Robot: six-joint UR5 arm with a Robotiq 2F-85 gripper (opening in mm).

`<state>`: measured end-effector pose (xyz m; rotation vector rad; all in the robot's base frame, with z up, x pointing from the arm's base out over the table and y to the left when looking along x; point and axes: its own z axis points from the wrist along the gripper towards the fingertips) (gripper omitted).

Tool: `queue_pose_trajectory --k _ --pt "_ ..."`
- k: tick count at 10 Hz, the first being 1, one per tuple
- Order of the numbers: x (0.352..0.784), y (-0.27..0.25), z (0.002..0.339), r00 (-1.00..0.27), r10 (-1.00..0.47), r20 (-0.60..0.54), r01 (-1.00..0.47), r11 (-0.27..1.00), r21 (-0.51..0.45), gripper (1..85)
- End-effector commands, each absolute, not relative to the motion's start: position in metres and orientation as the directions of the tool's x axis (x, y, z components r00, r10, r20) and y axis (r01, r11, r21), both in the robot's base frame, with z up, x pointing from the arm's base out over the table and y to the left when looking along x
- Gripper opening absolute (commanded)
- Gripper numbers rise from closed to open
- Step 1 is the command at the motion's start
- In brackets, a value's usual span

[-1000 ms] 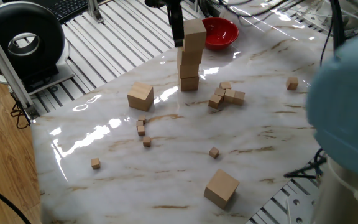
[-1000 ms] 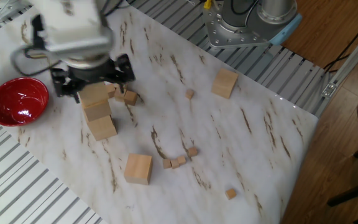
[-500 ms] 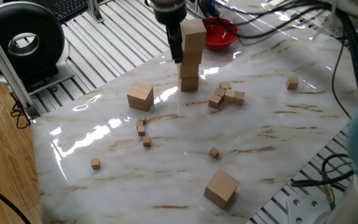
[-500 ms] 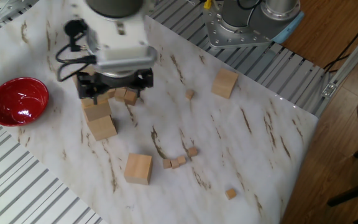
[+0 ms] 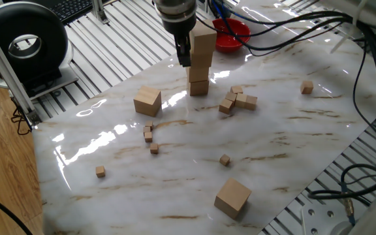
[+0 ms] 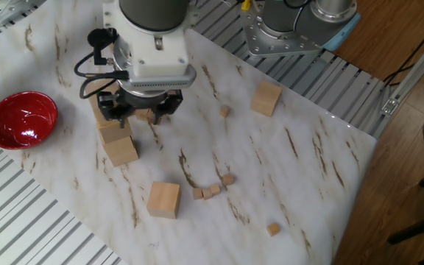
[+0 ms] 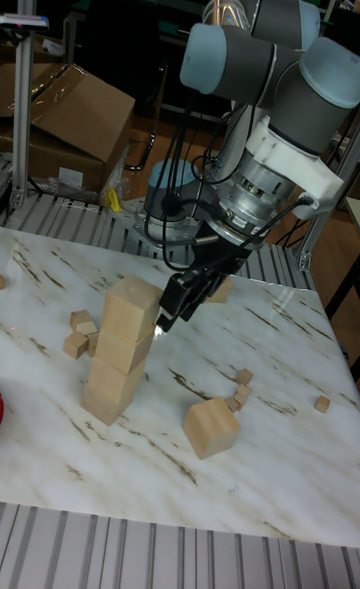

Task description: Stack the blocks in a vertical line of five

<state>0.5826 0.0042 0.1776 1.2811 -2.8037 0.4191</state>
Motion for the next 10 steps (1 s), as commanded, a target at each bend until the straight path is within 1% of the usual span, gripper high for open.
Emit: queue_pose_trajectory --k 1,3,6,8,10 --pt "0.581 0.001 0.177 -0.725 -0.677 0.126 -0.684 0.686 -0.248 2.7" --pt "0.578 0.008 0.175 -0.733 -0.671 0.114 -0.676 0.702 -0.224 2.3" --pt "0.579 0.026 0.172 -0.738 -0.672 0.06 -0.671 0.721 -0.176 3.7" --pt "0.579 0.046 0.169 -0.745 -0.667 0.007 -0.663 0.739 -0.121 5.3" --pt "0.58 0.052 0.168 -0.739 -0.674 -0.01 -0.669 0.736 -0.105 5.0"
